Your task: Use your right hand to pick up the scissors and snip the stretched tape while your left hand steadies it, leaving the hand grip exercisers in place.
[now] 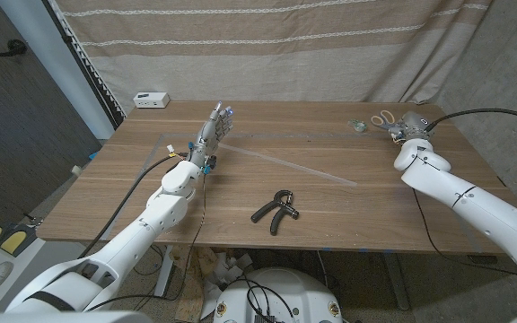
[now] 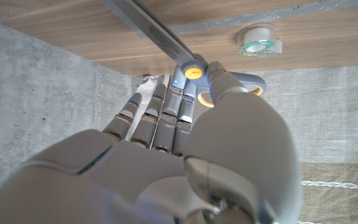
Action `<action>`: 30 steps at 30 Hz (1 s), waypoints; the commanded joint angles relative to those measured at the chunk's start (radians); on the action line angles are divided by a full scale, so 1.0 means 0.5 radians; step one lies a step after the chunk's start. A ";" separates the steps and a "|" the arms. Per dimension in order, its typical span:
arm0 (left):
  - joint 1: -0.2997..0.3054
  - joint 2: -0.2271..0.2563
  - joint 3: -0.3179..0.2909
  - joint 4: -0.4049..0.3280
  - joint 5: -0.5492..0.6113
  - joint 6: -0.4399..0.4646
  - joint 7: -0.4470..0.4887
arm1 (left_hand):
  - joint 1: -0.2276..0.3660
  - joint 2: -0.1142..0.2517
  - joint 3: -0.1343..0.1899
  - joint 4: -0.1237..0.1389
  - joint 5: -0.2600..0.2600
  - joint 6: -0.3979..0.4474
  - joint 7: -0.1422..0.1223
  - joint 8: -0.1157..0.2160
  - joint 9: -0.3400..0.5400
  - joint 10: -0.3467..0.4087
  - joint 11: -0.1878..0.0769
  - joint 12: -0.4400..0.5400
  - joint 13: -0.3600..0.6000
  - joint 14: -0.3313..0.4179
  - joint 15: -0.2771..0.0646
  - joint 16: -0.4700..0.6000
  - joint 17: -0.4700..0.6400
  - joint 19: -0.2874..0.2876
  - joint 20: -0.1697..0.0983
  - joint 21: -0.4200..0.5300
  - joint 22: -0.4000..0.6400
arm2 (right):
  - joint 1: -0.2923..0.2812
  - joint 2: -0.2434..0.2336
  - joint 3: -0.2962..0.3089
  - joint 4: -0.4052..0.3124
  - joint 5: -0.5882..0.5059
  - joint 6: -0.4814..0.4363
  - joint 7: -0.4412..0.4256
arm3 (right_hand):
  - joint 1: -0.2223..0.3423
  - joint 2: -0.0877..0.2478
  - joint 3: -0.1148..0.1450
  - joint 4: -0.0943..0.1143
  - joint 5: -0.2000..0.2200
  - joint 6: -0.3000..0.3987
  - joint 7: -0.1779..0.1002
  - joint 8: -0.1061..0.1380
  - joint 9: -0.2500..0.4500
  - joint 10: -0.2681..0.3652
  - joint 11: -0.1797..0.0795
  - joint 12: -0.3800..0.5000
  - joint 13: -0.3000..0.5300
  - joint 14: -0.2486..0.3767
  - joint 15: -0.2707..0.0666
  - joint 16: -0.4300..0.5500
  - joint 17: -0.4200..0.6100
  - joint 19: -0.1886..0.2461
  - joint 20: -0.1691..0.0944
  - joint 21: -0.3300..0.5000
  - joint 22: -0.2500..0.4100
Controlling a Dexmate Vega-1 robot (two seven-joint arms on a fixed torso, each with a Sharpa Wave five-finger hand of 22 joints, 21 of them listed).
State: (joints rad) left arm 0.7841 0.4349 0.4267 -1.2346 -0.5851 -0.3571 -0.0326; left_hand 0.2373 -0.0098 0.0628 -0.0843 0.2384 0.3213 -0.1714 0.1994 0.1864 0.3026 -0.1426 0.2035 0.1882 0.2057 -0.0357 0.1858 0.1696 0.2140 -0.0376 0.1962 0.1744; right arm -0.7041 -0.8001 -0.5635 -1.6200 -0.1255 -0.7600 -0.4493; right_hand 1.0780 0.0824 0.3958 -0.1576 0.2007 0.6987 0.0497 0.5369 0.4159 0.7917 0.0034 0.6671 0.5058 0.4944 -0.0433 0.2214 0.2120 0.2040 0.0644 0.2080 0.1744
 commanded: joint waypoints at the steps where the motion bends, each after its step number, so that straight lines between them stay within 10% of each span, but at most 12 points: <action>1: 0.015 0.000 -0.001 -0.010 -0.003 0.010 0.017 | -0.009 0.002 0.003 -0.009 -0.005 0.010 -0.001 -0.004 0.005 0.015 0.009 0.003 0.007 0.009 -0.215 -0.001 0.012 -0.007 -0.114 -0.001 0.006 | -0.031 -0.032 0.035 -0.109 0.027 0.050 0.002 | 0.009 0.027 -0.003 0.004 -0.004 0.191 -0.189 0.013 0.005 0.376 -0.364 0.012 0.002 0.025 -0.321 0.017 0.008 0.025 0.000 0.008 0.011; 30: -0.024 -0.004 0.010 0.018 -0.006 0.024 -0.021 | -0.014 0.004 0.001 -0.014 -0.006 0.013 0.001 -0.003 0.005 0.022 0.004 0.005 0.007 0.012 -0.212 -0.001 0.012 -0.006 -0.114 0.000 0.006 | -0.173 -0.099 0.150 -0.338 0.015 0.266 -0.041 | 0.006 0.023 0.003 0.004 -0.017 0.192 -0.184 0.008 0.005 0.383 -0.370 0.018 -0.006 0.069 -0.316 0.019 0.009 0.069 0.001 0.014 0.014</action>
State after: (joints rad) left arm 0.7765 0.4337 0.4301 -1.2259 -0.5878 -0.3492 -0.0407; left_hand 0.2373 -0.0098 0.0629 -0.0842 0.2384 0.3213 -0.1714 0.1994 0.1864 0.3026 -0.1426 0.2035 0.1882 0.2057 -0.0357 0.1858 0.1696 0.2140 -0.0376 0.1962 0.1744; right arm -0.7622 -0.8378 -0.5152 -1.7480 -0.1205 -0.6831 -0.4697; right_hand 1.0784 0.0828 0.3938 -0.1591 0.1885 0.6987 0.0497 0.5405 0.4153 0.7916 0.0034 0.6706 0.5001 0.5218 -0.0482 0.2262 0.2118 0.2274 0.0661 0.2080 0.1795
